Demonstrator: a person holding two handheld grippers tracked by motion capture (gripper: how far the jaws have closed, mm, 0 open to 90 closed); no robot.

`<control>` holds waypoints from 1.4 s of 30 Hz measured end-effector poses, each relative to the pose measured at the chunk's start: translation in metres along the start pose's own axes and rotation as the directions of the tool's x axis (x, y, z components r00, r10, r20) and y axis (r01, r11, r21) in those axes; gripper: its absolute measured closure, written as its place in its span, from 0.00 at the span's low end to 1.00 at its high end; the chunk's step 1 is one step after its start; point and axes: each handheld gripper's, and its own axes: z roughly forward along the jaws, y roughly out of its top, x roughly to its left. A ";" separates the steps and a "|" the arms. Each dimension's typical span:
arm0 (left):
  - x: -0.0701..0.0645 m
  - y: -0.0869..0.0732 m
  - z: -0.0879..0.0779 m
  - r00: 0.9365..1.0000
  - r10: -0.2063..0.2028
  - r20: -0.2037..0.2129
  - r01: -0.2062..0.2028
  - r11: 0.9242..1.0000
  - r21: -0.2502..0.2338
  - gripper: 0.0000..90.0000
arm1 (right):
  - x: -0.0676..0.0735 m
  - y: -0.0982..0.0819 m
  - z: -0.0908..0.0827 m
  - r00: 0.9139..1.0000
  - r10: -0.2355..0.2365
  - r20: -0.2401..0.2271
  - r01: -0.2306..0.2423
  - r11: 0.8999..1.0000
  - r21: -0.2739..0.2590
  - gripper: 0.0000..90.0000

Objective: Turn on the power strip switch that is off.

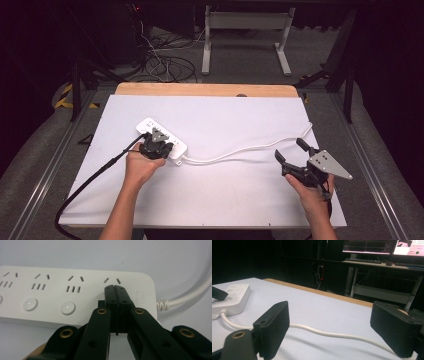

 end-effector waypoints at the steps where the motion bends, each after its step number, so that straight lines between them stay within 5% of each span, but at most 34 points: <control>1: 0.000 0.000 -0.001 1.000 -0.005 0.005 0.005 1.000 -0.003 1.00 | 0.000 0.000 0.000 1.000 0.000 0.000 0.000 1.000 0.000 0.18; 6: 0.002 -0.004 -0.005 1.000 -0.020 -0.002 0.019 0.997 -0.073 0.98 | -0.001 0.000 0.000 1.000 0.003 0.000 -0.003 1.000 0.001 0.18; 13: 0.008 -0.014 -0.026 0.999 -0.032 -0.026 0.027 0.980 -0.198 0.97 | 0.000 -0.001 0.001 1.000 0.003 0.002 -0.003 1.000 0.005 0.18; 19: 0.013 -0.022 -0.044 0.997 -0.070 -0.025 0.060 0.957 -0.283 0.97 | 0.000 0.000 0.001 1.000 0.001 0.006 -0.001 1.000 0.003 0.18; 42: 0.007 -0.028 -0.083 0.990 -0.073 -0.121 0.004 0.870 -0.492 0.91 | 0.000 0.001 0.001 1.000 0.004 0.002 -0.004 1.000 -0.003 0.18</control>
